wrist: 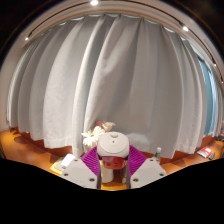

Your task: Unplug charger

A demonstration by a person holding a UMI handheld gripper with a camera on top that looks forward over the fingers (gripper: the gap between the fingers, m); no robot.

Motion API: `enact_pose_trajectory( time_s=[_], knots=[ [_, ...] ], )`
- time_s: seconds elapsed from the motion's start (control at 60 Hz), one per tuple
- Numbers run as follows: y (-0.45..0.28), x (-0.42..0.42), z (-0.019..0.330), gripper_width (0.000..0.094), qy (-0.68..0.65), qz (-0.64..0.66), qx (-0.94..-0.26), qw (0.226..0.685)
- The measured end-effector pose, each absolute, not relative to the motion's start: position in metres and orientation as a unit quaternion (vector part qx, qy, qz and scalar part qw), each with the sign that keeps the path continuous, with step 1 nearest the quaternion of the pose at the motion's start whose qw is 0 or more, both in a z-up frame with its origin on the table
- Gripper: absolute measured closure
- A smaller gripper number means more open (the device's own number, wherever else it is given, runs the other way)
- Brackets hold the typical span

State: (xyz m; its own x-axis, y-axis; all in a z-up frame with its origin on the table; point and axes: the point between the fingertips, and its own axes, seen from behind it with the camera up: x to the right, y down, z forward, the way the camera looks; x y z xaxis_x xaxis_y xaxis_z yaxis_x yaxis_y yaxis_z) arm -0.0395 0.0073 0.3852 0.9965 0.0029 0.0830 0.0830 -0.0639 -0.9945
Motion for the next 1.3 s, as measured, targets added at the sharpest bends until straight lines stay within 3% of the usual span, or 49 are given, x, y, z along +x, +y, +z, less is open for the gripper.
enact_pose_trajectory(
  time_s=[0.083, 0.133, 0.15, 0.267, 0.383, 0.667, 0.783, 0.9, 1.3],
  knots=[
    [0.011, 0.018, 0.364, 0.0608, -0.002, -0.036, -0.725, 0.687],
    [0.017, 0.052, 0.331, 0.0609, 0.014, -0.04, -0.744, 0.666],
    [0.014, 0.065, 0.34, 0.0608, 0.02, -0.043, -0.752, 0.657],
    [0.016, 0.116, 0.206, 0.0608, 0.038, -0.043, -0.815, 0.577],
    [0.003, 0.136, 0.122, 0.0575, 0.03, -0.039, -0.86, 0.509],
    [-0.021, 0.138, 0.025, 0.0494, 0.004, -0.018, -0.904, 0.428],
    [-0.018, 0.136, 0.027, 0.043, 0.022, -0.007, -0.899, 0.438],
    [-0.015, 0.127, 0.038, 0.0291, 0.034, 0.012, -0.896, 0.443],
    [-0.03, 0.103, 0.203, 0.0246, 0.023, -0.031, -0.833, 0.552]
  ],
)
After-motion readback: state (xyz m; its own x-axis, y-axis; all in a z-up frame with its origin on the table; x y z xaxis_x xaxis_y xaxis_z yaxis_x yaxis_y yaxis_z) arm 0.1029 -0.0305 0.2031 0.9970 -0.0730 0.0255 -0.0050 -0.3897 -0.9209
